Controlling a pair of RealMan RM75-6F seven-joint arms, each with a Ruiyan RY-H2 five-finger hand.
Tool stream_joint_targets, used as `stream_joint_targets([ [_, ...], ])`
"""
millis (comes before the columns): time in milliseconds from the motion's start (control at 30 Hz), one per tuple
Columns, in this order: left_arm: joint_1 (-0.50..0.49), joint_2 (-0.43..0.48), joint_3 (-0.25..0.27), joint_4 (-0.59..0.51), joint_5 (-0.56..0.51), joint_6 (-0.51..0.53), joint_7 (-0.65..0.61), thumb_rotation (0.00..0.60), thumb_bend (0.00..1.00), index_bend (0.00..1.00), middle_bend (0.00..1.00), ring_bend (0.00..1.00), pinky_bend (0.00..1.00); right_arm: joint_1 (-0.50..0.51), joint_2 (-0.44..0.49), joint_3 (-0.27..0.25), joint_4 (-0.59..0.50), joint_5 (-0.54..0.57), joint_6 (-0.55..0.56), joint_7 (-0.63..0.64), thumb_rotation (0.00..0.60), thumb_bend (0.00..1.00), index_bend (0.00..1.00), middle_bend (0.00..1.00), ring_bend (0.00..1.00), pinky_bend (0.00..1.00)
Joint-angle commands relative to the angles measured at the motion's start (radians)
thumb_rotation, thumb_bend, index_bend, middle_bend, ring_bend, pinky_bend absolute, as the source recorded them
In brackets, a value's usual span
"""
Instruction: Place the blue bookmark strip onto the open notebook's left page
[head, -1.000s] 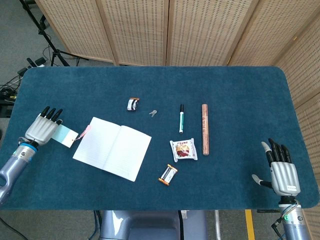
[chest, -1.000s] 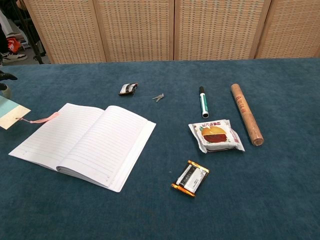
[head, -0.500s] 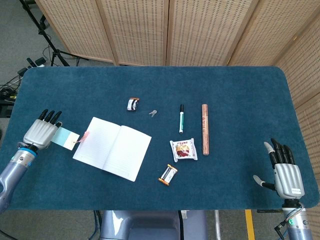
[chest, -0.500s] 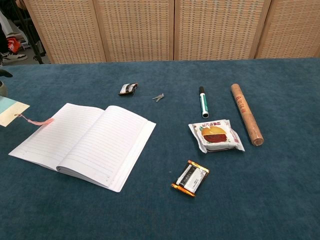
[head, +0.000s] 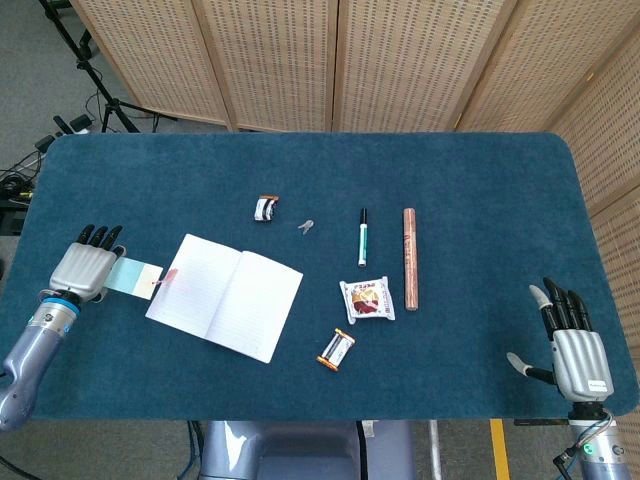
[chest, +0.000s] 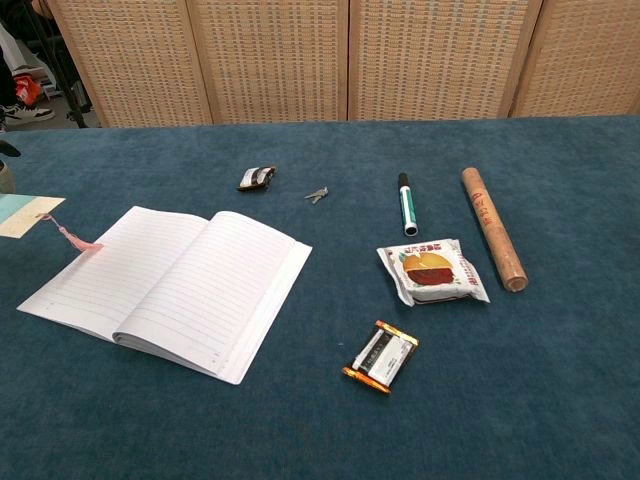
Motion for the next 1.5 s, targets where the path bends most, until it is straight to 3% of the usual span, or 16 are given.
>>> stream_joint_targets([
  [33, -0.03, 0.015, -0.007, -0.058, -0.111, -0.003, 0.049, 0.6, 0.3, 0.32, 0.0, 0.0, 0.0, -0.002, 0.005, 0.001, 0.002, -0.002, 0.004, 0.012, 0.6, 0.16, 0.0, 0.0, 0.0, 0.0],
  [433, -0.133, 0.042, 0.01, -0.22, -0.414, 0.05, 0.177, 0.6, 0.32, 0.33, 0.0, 0.0, 0.0, -0.003, 0.017, 0.0, 0.011, -0.016, 0.009, 0.038, 0.6, 0.16, 0.0, 0.0, 0.0, 0.0],
  [733, -0.24, 0.041, -0.006, -0.302, -0.712, 0.072, 0.193, 0.6, 0.33, 0.35, 0.0, 0.0, 0.0, -0.008, 0.022, 0.0, 0.009, -0.023, 0.018, 0.053, 0.6, 0.16, 0.0, 0.0, 0.0, 0.0],
  [900, -0.286, 0.027, -0.007, -0.326, -0.813, 0.125, 0.209, 0.6, 0.33, 0.35, 0.0, 0.0, 0.0, -0.008, 0.025, -0.001, 0.009, -0.023, 0.016, 0.063, 0.6, 0.16, 0.0, 0.0, 0.0, 0.0],
  [1167, -0.348, 0.035, -0.076, -0.369, -1.067, 0.097, 0.137, 0.6, 0.34, 0.36, 0.0, 0.0, 0.0, -0.009, 0.03, -0.004, 0.012, -0.034, 0.02, 0.082, 0.6, 0.16, 0.0, 0.0, 0.0, 0.0],
  [1500, -0.409, 0.017, -0.102, -0.383, -1.236, 0.136, 0.117, 0.6, 0.35, 0.38, 0.0, 0.0, 0.0, -0.011, 0.036, -0.008, 0.015, -0.049, 0.028, 0.108, 0.6, 0.16, 0.0, 0.0, 0.0, 0.0],
])
